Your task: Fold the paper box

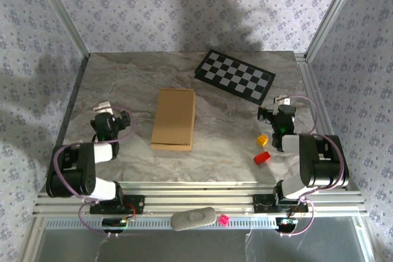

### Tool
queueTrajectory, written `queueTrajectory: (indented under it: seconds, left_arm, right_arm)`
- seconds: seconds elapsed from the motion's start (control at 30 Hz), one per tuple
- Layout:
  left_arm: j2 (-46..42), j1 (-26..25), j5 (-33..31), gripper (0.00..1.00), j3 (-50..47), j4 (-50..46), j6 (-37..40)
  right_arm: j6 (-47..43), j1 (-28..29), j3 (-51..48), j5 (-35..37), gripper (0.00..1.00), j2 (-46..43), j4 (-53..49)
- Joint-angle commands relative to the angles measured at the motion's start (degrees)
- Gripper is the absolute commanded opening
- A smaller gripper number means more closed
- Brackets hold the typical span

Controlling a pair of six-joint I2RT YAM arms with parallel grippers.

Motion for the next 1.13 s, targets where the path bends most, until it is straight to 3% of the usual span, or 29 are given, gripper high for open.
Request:
queueTrajectory:
  seconds: [0.0,0.07,0.1,0.17,0.3,1.1]
  left_arm:
    - [3.39,-0.88,1.13,1.00,-4.27,17.68,2.02]
    - [8.06,-0.81,-0.29,1.00,-6.81,28.58,1.49]
    - [7.19,-0.74,-0.27,1.00,-6.50,26.90,1.34]
    - [4.16,-0.86,-0.38,1.00,-2.67,15.30,1.10]
    - [5.59,-2.43,2.55,1.00,5.54,1.92,4.44]
    - [6.00,-2.66,2.29,1.00,5.13,3.42,4.73]
  right_arm:
    - [-0.38,-0.47,-1.60,0.37,1.00,0.45,5.78]
    - [0.43,-0.51,-2.58,2.29,1.00,0.73,7.54]
    - [1.00,-0.43,-2.82,4.10,1.00,0.98,8.42]
    - [1.05,-0.09,-3.44,5.27,1.00,1.09,9.55]
    - [0.52,1.45,-1.78,8.98,1.00,1.62,7.35]
    - [0.09,2.13,-2.22,10.03,1.00,1.62,8.34]
